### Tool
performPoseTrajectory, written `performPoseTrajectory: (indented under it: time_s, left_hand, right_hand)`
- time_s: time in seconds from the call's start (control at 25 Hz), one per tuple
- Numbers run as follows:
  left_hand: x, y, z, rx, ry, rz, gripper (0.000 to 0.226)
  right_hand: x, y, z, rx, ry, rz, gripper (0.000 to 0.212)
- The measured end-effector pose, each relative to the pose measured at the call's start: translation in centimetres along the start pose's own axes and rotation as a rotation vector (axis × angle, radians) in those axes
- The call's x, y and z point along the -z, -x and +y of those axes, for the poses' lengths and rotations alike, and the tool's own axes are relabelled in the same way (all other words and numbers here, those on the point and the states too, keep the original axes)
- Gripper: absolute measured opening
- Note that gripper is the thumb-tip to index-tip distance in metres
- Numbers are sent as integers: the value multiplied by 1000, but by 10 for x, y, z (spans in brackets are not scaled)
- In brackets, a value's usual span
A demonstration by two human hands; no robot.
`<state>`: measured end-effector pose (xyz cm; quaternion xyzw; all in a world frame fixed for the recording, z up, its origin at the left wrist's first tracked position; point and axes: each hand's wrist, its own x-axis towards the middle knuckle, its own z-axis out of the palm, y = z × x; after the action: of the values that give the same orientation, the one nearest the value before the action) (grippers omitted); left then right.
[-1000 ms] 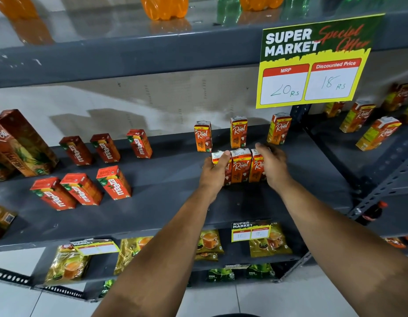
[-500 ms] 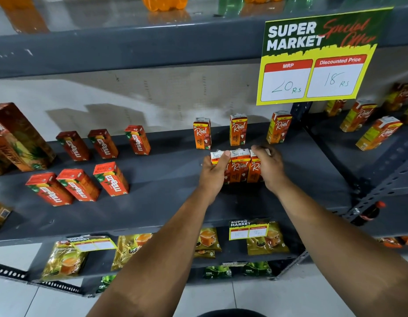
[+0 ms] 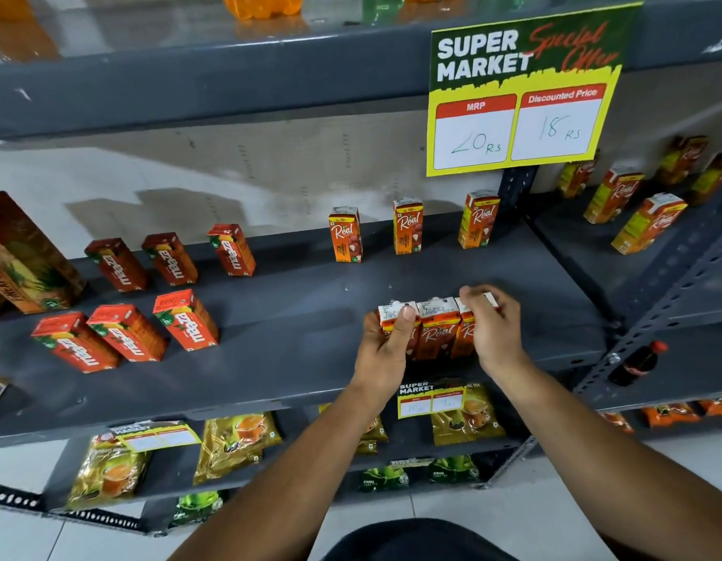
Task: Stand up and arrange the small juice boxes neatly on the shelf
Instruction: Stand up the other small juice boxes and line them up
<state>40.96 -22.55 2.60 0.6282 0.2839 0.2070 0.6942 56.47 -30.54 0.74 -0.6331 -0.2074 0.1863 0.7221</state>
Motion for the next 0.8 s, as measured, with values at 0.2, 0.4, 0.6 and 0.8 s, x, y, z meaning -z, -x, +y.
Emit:
performPoseTrajectory:
  time_s: [0.2,0.4,0.6,0.8]
  left_hand:
    - [28,-4,-10,-22,-157,-175,85]
    - [47,-26,-8,-10,-364,-138,90]
    - [33,-38,-13,26,-342,-105,61]
    - [32,-39,-19,44,-353,-63,57]
  right_hand:
    - [15,2,1,75,-32,-213,38]
    - [56,-1,-7,-23,428,-513,66]
    - [55,-11,-11,-66,902,-540,51]
    - [53,-12,-10,-70,893,-573,51]
